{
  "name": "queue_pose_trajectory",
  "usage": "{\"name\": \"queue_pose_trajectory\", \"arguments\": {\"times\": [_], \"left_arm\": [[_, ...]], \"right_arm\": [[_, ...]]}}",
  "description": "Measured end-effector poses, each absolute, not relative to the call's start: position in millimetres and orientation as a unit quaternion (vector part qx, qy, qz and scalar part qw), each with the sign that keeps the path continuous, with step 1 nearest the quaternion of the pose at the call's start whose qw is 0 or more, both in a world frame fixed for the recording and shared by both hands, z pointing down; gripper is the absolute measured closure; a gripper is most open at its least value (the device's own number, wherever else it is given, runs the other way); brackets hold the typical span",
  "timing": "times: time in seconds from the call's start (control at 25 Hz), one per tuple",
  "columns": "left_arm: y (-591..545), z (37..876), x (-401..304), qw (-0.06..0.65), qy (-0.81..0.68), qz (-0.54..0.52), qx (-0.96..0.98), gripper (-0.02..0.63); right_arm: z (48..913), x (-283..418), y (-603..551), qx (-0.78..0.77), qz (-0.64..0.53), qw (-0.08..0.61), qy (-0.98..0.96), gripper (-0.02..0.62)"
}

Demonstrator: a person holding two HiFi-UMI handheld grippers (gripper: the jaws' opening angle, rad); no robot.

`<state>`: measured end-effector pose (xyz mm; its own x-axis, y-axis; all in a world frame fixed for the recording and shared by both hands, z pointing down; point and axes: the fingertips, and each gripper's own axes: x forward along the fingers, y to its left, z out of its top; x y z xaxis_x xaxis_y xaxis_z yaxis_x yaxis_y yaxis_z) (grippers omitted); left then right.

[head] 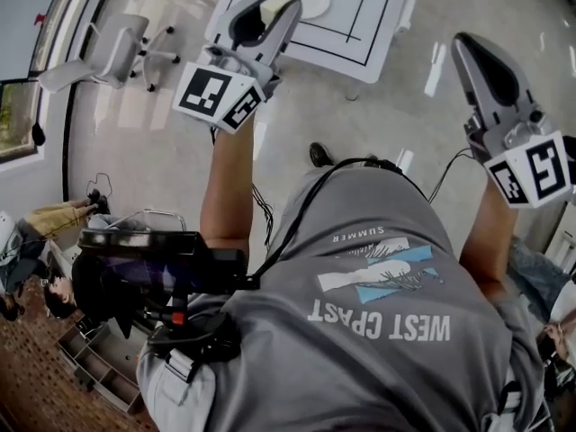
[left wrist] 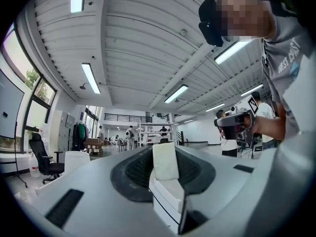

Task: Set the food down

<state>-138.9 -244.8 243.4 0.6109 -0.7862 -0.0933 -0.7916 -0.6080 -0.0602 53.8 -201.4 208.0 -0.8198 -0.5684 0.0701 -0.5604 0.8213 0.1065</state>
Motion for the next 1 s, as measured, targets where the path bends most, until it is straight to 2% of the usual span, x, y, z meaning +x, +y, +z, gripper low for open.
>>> {"name": "queue_pose_trajectory", "arguments": {"times": [0.4,1.0], "left_arm": [[-281,258,-188,0.039,0.421,0.023,-0.906,0.5],[-369,331,-186,0.0,0.446,-0.028,-0.895,0.5]], "right_arm": [[209,-7,-213,0.311,-0.045,0.07,-0.947,0.586],[247,-19,-292,0.274,-0.022,0.086,-0.958,0.586]]}}
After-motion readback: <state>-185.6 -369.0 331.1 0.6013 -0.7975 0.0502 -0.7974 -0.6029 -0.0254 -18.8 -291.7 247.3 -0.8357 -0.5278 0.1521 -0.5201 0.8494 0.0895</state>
